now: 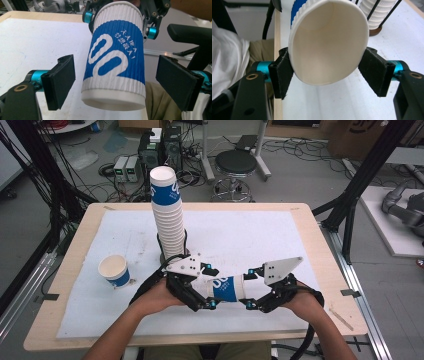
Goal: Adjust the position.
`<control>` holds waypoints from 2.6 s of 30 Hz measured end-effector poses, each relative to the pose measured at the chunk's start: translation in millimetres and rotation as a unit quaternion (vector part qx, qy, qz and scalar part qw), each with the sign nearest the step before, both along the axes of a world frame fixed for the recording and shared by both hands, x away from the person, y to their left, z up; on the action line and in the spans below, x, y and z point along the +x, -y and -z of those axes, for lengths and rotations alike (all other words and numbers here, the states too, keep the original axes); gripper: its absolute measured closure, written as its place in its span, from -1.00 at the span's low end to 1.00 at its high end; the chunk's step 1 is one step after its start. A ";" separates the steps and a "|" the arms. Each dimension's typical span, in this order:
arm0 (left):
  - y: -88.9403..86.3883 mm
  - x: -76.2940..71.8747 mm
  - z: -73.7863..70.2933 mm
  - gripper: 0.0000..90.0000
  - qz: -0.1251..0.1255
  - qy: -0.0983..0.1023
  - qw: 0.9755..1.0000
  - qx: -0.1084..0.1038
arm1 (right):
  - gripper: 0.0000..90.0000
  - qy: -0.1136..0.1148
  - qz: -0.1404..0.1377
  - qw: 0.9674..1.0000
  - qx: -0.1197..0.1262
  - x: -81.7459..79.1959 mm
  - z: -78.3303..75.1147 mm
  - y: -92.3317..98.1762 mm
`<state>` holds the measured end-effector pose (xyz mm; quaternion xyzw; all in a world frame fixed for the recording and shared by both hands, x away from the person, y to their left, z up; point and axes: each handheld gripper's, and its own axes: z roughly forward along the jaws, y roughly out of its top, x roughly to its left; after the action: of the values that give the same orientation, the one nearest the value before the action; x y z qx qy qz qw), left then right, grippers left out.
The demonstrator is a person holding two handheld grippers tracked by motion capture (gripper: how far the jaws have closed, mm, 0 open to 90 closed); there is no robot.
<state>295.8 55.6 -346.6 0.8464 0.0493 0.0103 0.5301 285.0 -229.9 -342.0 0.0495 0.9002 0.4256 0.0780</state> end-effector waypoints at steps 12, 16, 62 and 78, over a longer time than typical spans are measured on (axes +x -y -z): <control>7.4 2.4 -1.1 -0.63 0.003 -0.001 0.999 0.040 | -0.33 0.016 -0.021 0.997 -0.067 3.5 -16.1 -17.4; 10.0 2.6 -1.8 -0.63 0.006 -0.001 0.999 0.050 | -0.33 0.020 -0.026 0.996 -0.089 4.2 -20.4 -22.8; 18.5 12.2 24.0 -0.40 0.005 -0.052 0.995 0.085 | -0.52 0.011 -0.024 0.994 -0.103 5.9 -37.6 -35.8; -1.9 16.7 40.6 -0.43 -0.062 -0.043 0.997 0.016 | -0.51 0.000 0.086 0.995 0.047 8.1 -23.5 10.7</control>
<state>312.5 57.5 -387.2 0.8499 0.1247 0.0073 0.5119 293.1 -240.7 -318.5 0.1300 0.8716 0.4592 0.1120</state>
